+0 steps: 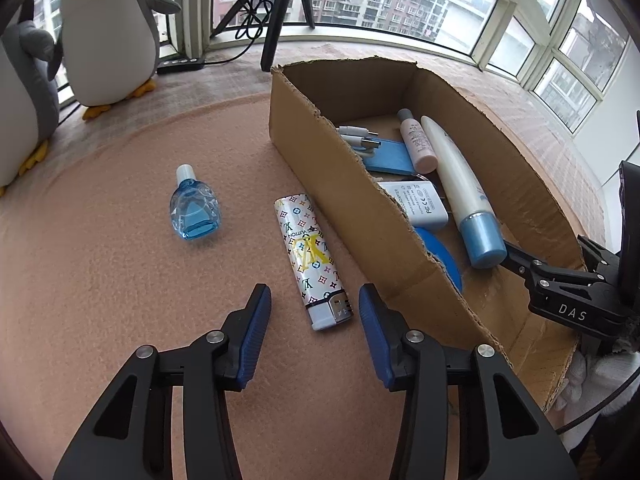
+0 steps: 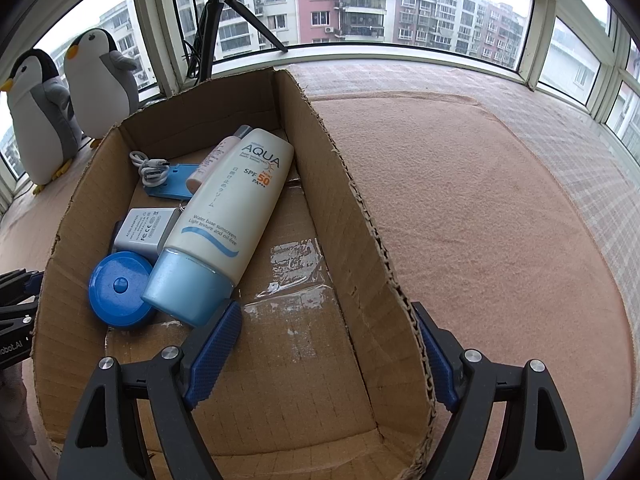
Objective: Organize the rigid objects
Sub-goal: 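Move the left tool to the patterned lighter and grasp it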
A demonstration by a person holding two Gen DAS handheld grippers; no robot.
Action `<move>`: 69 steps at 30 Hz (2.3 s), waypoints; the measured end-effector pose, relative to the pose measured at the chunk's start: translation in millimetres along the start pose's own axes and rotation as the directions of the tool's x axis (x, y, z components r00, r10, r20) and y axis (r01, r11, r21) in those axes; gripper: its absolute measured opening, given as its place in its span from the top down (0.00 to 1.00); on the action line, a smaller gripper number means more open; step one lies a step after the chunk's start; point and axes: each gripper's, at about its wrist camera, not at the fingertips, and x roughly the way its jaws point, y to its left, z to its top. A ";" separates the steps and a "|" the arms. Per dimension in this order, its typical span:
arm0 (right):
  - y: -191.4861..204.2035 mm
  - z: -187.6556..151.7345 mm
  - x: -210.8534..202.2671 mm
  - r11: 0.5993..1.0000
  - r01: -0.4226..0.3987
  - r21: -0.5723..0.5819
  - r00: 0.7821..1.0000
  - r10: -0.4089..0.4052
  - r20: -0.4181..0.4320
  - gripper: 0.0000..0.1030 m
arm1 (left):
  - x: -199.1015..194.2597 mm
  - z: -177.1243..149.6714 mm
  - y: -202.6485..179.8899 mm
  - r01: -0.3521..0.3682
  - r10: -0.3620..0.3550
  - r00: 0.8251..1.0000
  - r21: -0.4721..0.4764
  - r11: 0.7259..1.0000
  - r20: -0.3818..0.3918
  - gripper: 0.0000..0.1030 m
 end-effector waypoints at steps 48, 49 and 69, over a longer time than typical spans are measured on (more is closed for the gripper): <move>-1.4 1.9 1.5 1.000 -0.002 0.001 1.000 0.002 -0.002 0.22 | 18.2 23.9 9.4 -0.074 0.074 0.997 0.019 0.997 -0.002 0.71; -1.8 2.2 1.9 1.000 -0.002 0.000 1.000 0.002 -0.002 0.22 | 18.6 24.4 9.8 -0.077 0.077 0.997 0.022 0.997 0.000 0.72; -4.6 2.7 1.7 1.000 0.004 -0.005 1.000 -0.004 -0.002 0.22 | -3.8 -3.9 20.9 -0.065 0.065 0.998 -0.041 0.997 -0.008 0.80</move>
